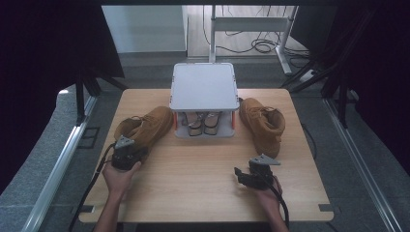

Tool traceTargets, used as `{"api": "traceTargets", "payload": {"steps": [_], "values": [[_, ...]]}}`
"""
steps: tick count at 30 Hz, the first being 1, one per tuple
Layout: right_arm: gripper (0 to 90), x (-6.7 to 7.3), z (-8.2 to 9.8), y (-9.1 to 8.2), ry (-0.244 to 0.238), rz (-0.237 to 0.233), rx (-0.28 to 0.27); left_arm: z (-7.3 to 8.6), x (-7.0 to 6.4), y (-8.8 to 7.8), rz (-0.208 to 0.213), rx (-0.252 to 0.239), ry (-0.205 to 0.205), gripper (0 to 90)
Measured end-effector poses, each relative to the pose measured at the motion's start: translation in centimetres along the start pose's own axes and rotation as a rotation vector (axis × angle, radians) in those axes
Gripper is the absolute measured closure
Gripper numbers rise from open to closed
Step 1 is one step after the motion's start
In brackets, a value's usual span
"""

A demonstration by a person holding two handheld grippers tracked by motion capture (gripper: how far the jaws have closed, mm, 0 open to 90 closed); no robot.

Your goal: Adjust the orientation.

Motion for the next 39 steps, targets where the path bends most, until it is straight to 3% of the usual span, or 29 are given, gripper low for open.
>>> {"api": "traceTargets", "payload": {"steps": [6, 15, 21, 23, 27, 30, 33, 39], "values": [[34.4, 0.0, 0.0, 0.0, -0.003, 0.001, -0.001, 0.0, 0.4, -0.3, -0.010, -0.003, -0.002, 90.0], [34.4, 0.0, 0.0, -0.1, -0.001, 0.000, -0.006, 0.0, 0.1, -0.3, 0.016, 0.005, -0.012, 88.9], [34.5, -0.1, -0.4, -0.6, 0.002, 0.000, -0.040, -0.4, -0.8, -2.9, 0.053, -0.065, -0.011, 81.2], [34.5, -0.2, -0.6, -0.9, 0.007, 0.004, -0.058, -0.5, -1.2, -3.3, 0.075, -0.063, -0.019, 73.6], [35.6, -0.5, -0.9, -1.4, 0.010, 0.000, -0.083, -0.2, -2.3, -3.3, 0.067, -0.059, 0.002, 61.0], [40.0, -0.7, -1.1, -1.5, 0.001, -0.009, -0.088, 0.2, -2.8, -2.8, 0.076, -0.036, 0.013, 54.3], [51.3, -0.8, -1.3, -1.5, -0.020, -0.034, -0.089, 0.4, -3.1, -2.1, 0.083, -0.018, 0.025, 51.8], [66.4, -1.2, -1.5, -1.4, -0.049, -0.022, -0.102, 0.5, -3.7, -1.0, 0.111, 0.003, 0.055, 49.0]]}}
Point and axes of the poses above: each handheld gripper's, and its own axes: y roughly forward along the jaws, z roughly out of its underside, x roughly to its left, the point moved 1 cm from there along y, roughly forward along the jaws, and after that the axes turned 4 degrees about x, right-handed, at the moved point
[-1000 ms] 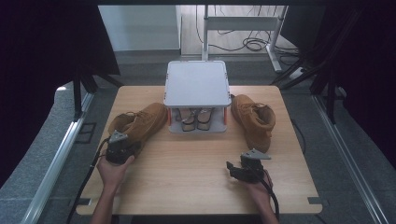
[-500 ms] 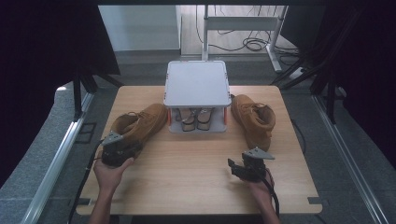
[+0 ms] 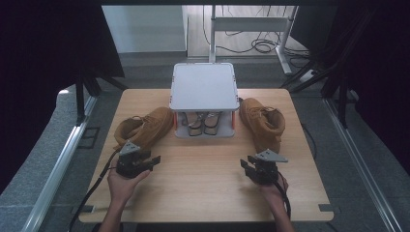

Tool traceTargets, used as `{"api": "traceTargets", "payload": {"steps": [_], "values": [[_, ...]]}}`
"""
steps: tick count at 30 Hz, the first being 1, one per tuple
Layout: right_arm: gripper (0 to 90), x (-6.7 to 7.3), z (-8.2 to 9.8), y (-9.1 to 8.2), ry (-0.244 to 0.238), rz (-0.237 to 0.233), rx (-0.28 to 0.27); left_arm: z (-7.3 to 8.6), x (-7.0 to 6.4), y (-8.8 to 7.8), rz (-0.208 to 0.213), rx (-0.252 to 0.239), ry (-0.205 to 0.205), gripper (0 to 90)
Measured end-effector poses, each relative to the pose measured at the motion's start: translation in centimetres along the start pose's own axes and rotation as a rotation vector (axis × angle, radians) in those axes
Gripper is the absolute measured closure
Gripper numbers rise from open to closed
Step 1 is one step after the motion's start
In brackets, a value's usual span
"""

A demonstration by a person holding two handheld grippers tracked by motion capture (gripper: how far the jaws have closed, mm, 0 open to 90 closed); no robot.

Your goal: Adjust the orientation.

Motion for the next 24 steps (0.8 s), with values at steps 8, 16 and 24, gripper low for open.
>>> {"api": "traceTargets", "payload": {"steps": [8, 16, 24], "values": [[83.4, -0.6, -0.2, -0.2, -0.006, 0.004, -0.023, 0.2, -0.2, 0.2, -0.003, 0.013, 0.024, 47.2], [89.4, -1.9, -1.4, 0.0, -0.011, 0.030, -0.041, 0.1, 0.0, 0.3, -0.002, 0.017, 0.017, 46.4], [89.5, -2.5, -3.0, 0.6, -0.033, 0.038, -0.059, 0.0, 0.0, 0.1, 0.004, 0.016, 0.004, 45.6]]}}
Point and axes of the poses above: each handheld gripper's, and its own axes: y roughly forward along the jaws, z roughly out of its underside, x roughly to its left, the point moved 1 cm from there along y, roughly forward along the jaws, and after that the axes turned 4 degrees about x, right-handed, at the moved point
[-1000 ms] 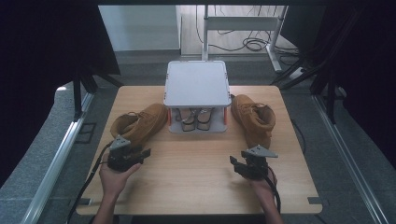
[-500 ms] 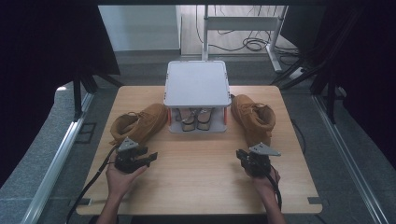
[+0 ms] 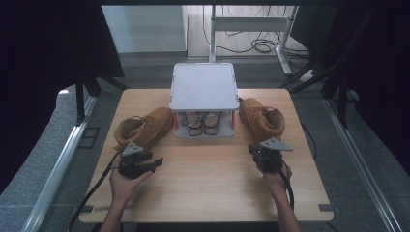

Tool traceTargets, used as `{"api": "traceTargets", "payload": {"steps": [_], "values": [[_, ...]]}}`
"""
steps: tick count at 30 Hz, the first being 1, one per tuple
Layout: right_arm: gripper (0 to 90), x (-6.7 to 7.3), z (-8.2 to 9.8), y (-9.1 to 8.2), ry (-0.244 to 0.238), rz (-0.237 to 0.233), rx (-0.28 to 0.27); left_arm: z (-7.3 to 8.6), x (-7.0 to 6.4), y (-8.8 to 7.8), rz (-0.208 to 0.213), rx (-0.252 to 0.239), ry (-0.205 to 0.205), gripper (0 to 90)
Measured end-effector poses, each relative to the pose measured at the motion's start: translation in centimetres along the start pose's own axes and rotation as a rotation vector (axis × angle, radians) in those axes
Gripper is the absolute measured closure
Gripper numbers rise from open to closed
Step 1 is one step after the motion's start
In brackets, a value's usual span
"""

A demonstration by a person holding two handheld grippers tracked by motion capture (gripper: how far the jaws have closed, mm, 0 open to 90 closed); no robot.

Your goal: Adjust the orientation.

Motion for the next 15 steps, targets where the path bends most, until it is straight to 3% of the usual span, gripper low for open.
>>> {"api": "traceTargets", "payload": {"steps": [7, 15], "values": [[89.5, -0.7, -1.5, 1.0, 0.015, -0.003, -0.024, 0.0, -0.1, 0.1, 0.002, 0.005, -0.006, 45.6], [89.5, -1.7, -0.6, 0.7, 0.039, 0.027, -0.013, 0.2, -0.2, 0.5, 0.011, 0.016, -0.005, 45.9]]}}
Point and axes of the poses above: each handheld gripper's, and its own axes: y roughly forward along the jaws, z roughly out of its underside, x roughly to its left, the point moved 1 cm from there along y, roughly forward along the jaws, and after that the axes turned 4 degrees about x, right-handed, at the moved point
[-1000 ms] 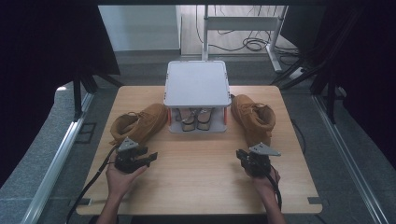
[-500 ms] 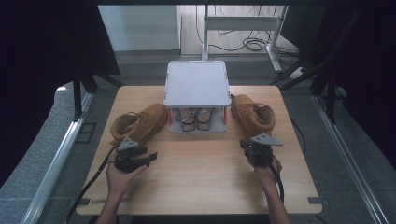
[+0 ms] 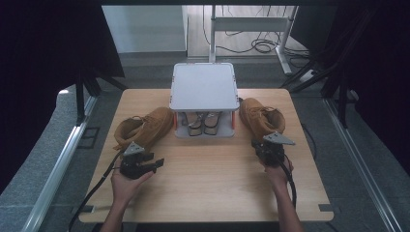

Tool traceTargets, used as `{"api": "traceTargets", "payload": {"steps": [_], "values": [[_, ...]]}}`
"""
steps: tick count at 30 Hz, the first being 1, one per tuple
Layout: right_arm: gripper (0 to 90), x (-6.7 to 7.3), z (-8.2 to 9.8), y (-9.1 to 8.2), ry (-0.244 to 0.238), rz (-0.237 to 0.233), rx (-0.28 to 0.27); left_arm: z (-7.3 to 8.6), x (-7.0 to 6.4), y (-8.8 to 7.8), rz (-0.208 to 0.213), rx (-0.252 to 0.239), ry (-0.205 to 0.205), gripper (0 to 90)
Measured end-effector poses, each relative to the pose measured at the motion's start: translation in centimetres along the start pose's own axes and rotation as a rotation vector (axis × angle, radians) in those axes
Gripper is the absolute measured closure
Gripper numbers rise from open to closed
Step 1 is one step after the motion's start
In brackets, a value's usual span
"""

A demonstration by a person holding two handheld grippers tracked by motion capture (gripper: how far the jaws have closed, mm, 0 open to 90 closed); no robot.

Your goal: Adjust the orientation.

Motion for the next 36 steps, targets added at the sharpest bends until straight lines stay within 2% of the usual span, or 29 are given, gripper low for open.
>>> {"api": "traceTargets", "payload": {"steps": [17, 19, 27, 31, 36], "values": [[89.5, -1.7, 1.5, 0.5, 0.026, 0.044, 0.045, 0.0, 0.1, 0.0, -0.003, 0.016, 0.010, 45.4], [89.5, -2.0, 1.6, 0.4, 0.036, 0.031, 0.040, 0.0, 0.1, 0.0, -0.004, 0.018, 0.010, 45.3], [89.7, -2.3, 1.6, 0.3, 0.023, 0.027, 0.041, 0.1, 0.2, 0.0, -0.004, 0.024, 0.013, 45.0], [89.7, -2.7, 1.7, 0.1, 0.022, 0.047, 0.043, 0.1, 0.2, 0.1, -0.006, 0.027, 0.015, 44.8], [89.7, -3.6, 1.9, -0.4, 0.044, 0.061, 0.041, 0.1, 0.2, 0.0, -0.005, 0.027, 0.015, 44.6]]}}
Point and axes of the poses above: each handheld gripper's, and its own axes: y roughly forward along the jaws, z roughly out of its underside, x roughly to its left, the point moved 1 cm from there along y, roughly forward along the jaws, and after that the axes turned 4 degrees about x, right-handed, at the moved point
